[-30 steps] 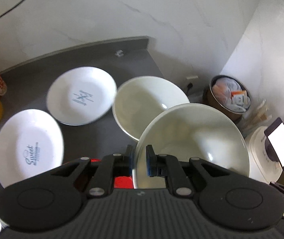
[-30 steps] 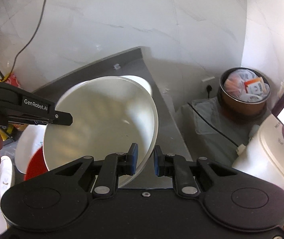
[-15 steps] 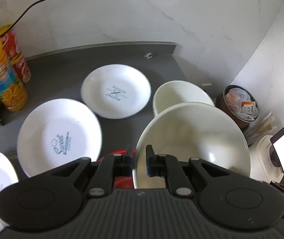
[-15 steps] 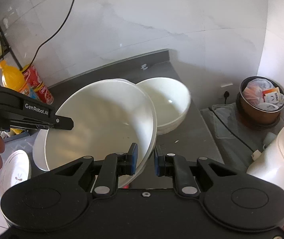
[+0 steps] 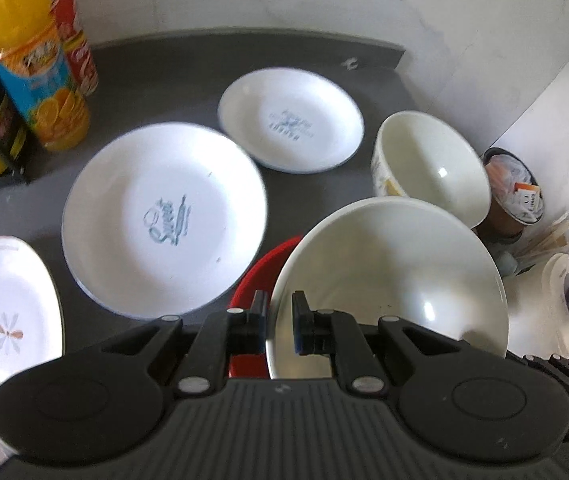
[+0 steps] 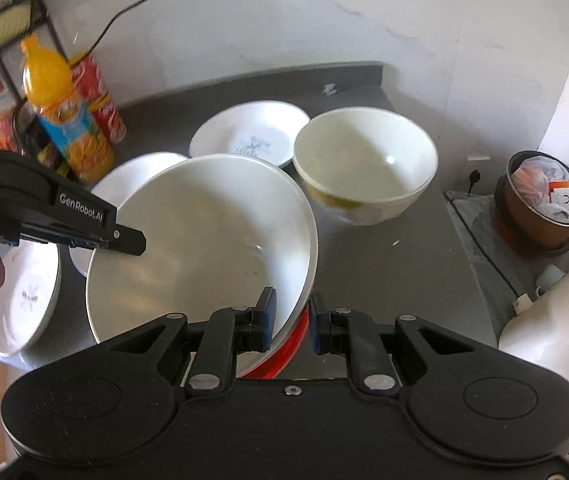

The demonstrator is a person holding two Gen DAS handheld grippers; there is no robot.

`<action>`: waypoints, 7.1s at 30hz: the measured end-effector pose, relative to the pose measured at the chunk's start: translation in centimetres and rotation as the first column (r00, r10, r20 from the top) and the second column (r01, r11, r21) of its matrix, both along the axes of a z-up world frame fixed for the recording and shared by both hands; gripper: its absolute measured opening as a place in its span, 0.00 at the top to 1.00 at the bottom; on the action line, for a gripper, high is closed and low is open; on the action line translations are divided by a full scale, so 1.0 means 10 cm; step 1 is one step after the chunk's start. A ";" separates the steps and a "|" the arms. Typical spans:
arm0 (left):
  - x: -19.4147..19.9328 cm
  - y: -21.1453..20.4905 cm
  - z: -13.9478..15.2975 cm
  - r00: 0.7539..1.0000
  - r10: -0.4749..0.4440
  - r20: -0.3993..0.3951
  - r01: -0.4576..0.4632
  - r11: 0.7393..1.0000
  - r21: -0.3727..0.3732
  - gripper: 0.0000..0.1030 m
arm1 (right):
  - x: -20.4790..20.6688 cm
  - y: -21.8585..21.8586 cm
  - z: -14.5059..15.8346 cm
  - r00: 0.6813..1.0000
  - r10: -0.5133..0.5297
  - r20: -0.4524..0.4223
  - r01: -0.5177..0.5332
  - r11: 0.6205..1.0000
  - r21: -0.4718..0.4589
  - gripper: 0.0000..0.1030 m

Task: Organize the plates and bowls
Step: 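Lift the large cream bowl with both tools and lower it into the red bowl, then open both tools and move them to the yellow-patterned cream bowl, then grasp the yellow-patterned cream bowl rim with both tools, then carry the patterned bowl with both tools and lower it into the stacked bowls, then open both tools and move them toward the white 'Sweet' plate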

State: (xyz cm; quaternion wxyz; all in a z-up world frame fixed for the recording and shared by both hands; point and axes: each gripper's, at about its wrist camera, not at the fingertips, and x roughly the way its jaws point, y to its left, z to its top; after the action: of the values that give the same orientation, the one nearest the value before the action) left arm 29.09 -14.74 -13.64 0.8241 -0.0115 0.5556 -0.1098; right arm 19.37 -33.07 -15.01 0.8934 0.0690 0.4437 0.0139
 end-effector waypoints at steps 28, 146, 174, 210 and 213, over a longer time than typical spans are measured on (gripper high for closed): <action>0.10 0.09 -0.05 0.999 -0.011 -0.052 0.011 1.000 0.005 0.50 | 0.04 0.24 -0.05 0.999 0.022 -0.033 -0.025 0.996 -0.084 0.70; -0.10 0.03 0.42 0.993 0.008 0.114 -0.003 0.999 -0.042 0.91 | -0.16 0.30 0.29 0.965 -0.147 0.215 0.126 0.986 0.111 0.75; -0.34 0.15 -0.07 1.000 -0.015 -0.008 0.015 1.000 -0.017 0.90 | -0.28 0.49 -0.07 0.987 -0.144 0.069 0.139 0.987 0.077 0.75; -0.06 0.37 0.25 0.988 0.139 0.067 -0.142 0.989 0.044 0.45 | 0.35 0.12 0.29 0.992 0.047 0.114 -0.064 0.986 0.151 0.21; -0.03 0.43 0.28 0.984 0.167 0.063 -0.170 0.984 0.050 0.44 | 0.44 0.14 0.26 0.993 0.058 0.101 -0.073 0.986 0.148 0.20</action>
State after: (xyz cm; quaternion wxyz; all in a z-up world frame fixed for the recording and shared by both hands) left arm 28.81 -10.39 -10.85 0.8464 -0.0325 0.5310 -0.0246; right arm 23.74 -31.70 -12.36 0.9049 0.1213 0.4000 0.0801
